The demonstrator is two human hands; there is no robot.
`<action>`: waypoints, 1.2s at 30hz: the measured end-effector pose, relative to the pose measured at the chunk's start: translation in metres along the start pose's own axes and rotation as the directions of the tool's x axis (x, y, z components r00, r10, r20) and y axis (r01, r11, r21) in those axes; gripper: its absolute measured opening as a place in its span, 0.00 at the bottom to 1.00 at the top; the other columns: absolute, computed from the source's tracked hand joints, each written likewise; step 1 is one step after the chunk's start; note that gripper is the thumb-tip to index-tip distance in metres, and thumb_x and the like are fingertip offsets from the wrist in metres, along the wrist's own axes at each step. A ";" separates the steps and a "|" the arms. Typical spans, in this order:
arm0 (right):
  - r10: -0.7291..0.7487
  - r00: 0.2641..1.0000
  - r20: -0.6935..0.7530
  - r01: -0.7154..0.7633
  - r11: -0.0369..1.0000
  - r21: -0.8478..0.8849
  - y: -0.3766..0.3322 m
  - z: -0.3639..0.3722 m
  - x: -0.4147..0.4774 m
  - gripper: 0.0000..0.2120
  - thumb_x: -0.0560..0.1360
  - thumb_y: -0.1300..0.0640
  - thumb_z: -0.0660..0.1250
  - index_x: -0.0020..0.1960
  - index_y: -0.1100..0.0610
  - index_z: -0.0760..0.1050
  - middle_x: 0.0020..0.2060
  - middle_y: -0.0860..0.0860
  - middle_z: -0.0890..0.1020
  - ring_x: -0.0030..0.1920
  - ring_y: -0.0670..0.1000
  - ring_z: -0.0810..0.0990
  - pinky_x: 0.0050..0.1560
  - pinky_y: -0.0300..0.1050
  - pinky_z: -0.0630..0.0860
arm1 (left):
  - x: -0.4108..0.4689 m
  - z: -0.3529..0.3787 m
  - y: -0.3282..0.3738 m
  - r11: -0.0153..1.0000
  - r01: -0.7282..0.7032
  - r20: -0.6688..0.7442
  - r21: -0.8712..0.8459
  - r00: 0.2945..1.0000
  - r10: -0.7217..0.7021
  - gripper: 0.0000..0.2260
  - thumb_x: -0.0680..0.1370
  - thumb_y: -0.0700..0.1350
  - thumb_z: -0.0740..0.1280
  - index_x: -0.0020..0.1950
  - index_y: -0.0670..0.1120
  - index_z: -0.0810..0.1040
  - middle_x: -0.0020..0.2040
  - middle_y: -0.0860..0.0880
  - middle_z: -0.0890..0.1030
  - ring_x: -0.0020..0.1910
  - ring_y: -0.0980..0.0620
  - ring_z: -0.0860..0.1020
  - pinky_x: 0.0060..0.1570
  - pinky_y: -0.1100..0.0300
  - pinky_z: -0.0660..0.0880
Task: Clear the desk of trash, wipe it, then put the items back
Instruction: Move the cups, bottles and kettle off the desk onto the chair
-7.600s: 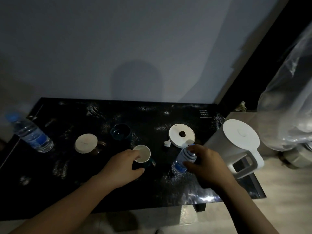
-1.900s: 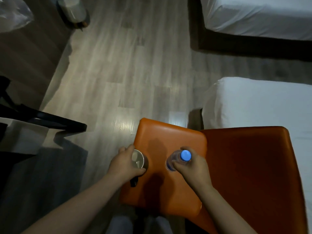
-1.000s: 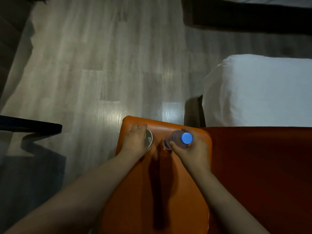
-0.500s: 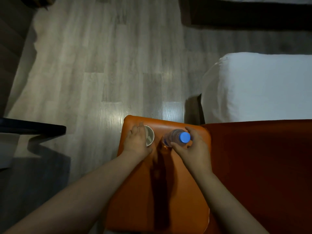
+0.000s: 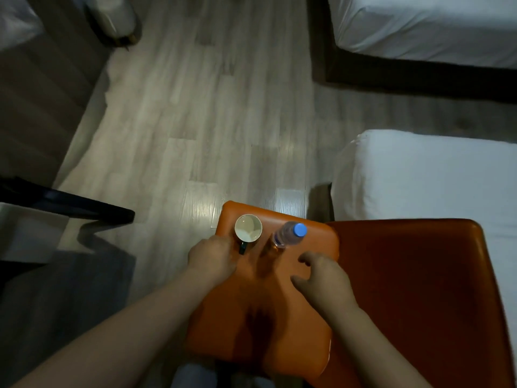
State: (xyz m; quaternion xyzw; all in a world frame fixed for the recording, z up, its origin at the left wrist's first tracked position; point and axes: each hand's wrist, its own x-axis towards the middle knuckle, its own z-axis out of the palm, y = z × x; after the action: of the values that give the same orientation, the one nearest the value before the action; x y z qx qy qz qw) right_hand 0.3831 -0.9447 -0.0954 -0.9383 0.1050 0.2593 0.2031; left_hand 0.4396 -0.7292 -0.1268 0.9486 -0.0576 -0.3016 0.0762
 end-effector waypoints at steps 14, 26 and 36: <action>-0.442 0.895 0.058 0.445 0.884 -0.145 -0.145 -0.058 -0.073 0.14 0.71 0.54 0.66 0.57 0.50 0.77 0.52 0.49 0.81 0.51 0.50 0.79 0.41 0.40 0.69 | -0.165 -0.065 -0.053 0.941 0.144 -0.125 -0.305 0.974 -0.189 0.22 0.76 0.56 0.64 0.66 0.46 0.71 0.61 0.47 0.76 0.58 0.49 0.76 0.57 0.53 0.75; -0.731 0.653 0.197 0.748 0.584 -0.314 -0.312 -0.006 -0.168 0.21 0.76 0.48 0.66 0.67 0.49 0.70 0.60 0.48 0.77 0.58 0.49 0.76 0.53 0.42 0.73 | -0.320 -0.066 -0.179 0.780 0.284 -0.277 -0.558 0.822 -0.498 0.20 0.76 0.54 0.66 0.65 0.49 0.72 0.59 0.50 0.76 0.56 0.52 0.76 0.52 0.59 0.74; -0.846 0.467 0.256 0.874 0.399 -0.276 -0.437 0.088 -0.286 0.21 0.75 0.47 0.68 0.66 0.50 0.72 0.62 0.48 0.77 0.60 0.49 0.76 0.58 0.43 0.73 | -0.480 -0.027 -0.305 0.656 0.381 -0.275 -0.651 0.688 -0.672 0.17 0.75 0.55 0.67 0.60 0.49 0.76 0.57 0.50 0.78 0.56 0.52 0.76 0.55 0.58 0.74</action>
State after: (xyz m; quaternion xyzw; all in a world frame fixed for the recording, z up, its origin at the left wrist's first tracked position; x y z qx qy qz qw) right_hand 0.2351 -0.4886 0.1305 -0.8667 -0.4515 0.1668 0.1308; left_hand 0.0855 -0.3526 0.1110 0.9013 0.3408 -0.0605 0.2606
